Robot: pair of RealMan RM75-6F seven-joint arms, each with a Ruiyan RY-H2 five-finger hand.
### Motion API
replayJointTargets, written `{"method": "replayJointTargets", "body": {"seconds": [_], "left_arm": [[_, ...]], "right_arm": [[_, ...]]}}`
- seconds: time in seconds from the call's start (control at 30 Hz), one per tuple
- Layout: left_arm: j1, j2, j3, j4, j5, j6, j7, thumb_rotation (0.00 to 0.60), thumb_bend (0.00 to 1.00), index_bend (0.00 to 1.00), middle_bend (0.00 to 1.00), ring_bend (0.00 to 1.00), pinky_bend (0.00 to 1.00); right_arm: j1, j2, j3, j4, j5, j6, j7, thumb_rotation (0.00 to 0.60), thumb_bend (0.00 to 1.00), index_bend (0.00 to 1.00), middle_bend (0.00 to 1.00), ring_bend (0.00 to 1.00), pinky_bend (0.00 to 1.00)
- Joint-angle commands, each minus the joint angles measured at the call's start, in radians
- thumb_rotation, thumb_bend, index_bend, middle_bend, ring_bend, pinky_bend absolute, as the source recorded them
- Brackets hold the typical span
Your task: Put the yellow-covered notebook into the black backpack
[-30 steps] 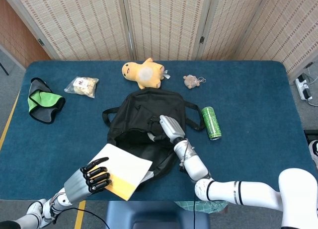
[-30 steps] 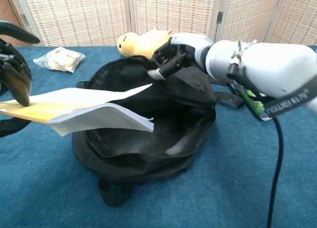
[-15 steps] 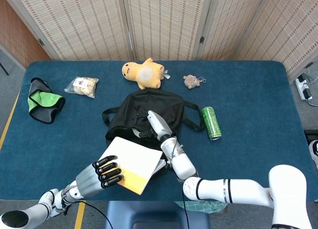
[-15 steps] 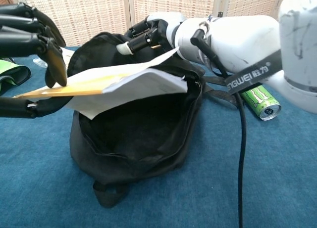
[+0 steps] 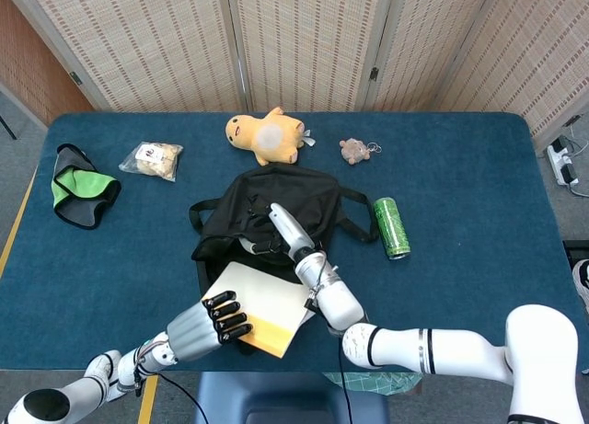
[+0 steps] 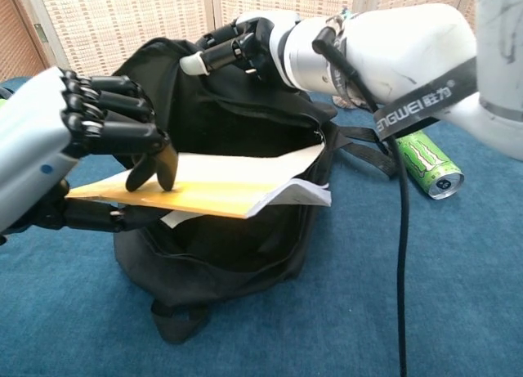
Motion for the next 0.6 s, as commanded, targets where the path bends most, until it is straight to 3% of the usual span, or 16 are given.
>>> {"method": "replayJointTargets", "body": {"seconds": [0.03, 0.37, 0.6], "left_arm": [[-0.002, -0.021, -0.014, 0.037, -0.034, -0.015, -0.026, 0.6, 0.49, 0.8, 0.82, 0.69, 0.59], [-0.016, -0.041, -0.043, 0.104, -0.09, -0.025, -0.02, 0.6, 0.52, 0.82, 0.84, 0.71, 0.65], [-0.019, -0.046, 0.013, 0.124, -0.071, -0.12, 0.077, 0.6, 0.52, 0.82, 0.83, 0.71, 0.65]], "right_arm": [[-0.012, 0.019, -0.008, -0.018, -0.017, -0.012, 0.018, 0.6, 0.68, 0.8, 0.38, 0.27, 0.28], [-0.032, 0.053, -0.003, -0.057, -0.041, -0.018, 0.084, 0.6, 0.68, 0.8, 0.38, 0.27, 0.28], [-0.032, 0.072, -0.003, -0.071, -0.035, -0.027, 0.115, 0.6, 0.68, 0.8, 0.39, 0.27, 0.28]]}}
